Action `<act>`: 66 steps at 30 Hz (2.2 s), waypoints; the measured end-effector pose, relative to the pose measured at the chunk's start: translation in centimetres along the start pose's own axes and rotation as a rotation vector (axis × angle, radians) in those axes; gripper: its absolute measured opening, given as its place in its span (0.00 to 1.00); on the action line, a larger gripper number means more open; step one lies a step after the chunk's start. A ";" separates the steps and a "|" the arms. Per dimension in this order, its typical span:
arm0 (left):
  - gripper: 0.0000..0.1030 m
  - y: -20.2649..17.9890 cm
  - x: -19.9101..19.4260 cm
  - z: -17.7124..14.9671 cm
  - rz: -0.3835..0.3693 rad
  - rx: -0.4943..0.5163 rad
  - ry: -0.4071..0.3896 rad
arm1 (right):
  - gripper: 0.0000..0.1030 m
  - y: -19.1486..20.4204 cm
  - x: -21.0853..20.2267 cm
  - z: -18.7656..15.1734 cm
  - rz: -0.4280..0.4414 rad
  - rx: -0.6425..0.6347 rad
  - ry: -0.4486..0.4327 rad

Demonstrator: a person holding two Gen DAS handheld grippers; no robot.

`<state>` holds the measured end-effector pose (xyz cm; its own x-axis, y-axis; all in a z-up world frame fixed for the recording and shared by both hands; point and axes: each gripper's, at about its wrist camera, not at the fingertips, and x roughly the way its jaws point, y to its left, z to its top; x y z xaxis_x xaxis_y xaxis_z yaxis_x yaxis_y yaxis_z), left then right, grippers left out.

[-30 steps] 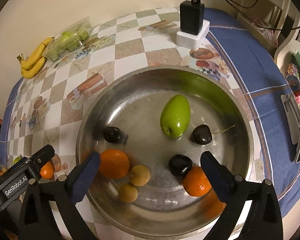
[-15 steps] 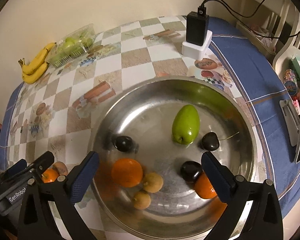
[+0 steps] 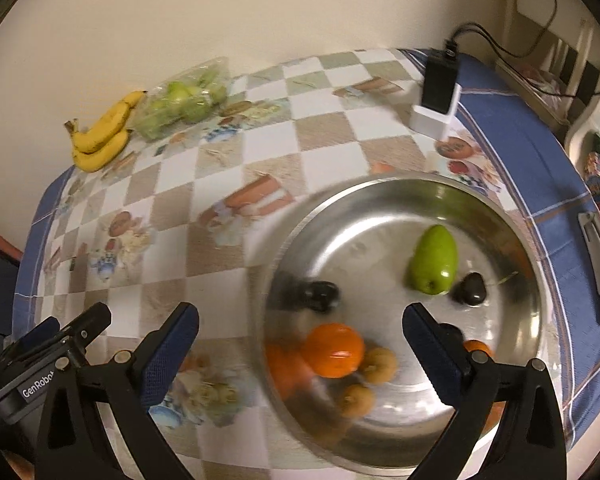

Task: Organize fruits
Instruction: 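Withdraw both tools from the bowl toward the remaining fruit, then grasp an orange with the right tool while the left tool grasps a green pear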

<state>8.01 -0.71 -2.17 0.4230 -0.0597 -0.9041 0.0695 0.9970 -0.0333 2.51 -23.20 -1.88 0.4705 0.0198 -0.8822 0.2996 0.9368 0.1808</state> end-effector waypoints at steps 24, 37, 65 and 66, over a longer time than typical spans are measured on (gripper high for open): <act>0.99 12.9 2.1 -0.7 0.012 -0.167 0.088 | 0.97 12.1 3.0 -3.4 0.104 -0.193 0.106; 0.73 14.7 4.1 -2.1 -0.025 -0.256 0.170 | 0.63 13.4 5.9 -5.4 0.067 -0.225 0.213; 0.41 13.4 2.6 -2.1 -0.024 -0.254 0.134 | 0.37 12.0 4.0 -4.3 0.087 -0.192 0.194; 0.41 13.0 2.4 -2.1 -0.025 -0.252 0.130 | 0.37 11.9 3.9 -4.2 0.086 -0.193 0.192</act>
<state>8.05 12.22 -5.65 0.3039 -0.0941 -0.9481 -0.1554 0.9769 -0.1468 4.44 -10.50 -4.94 0.3160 0.1504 -0.9368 0.0938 0.9776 0.1886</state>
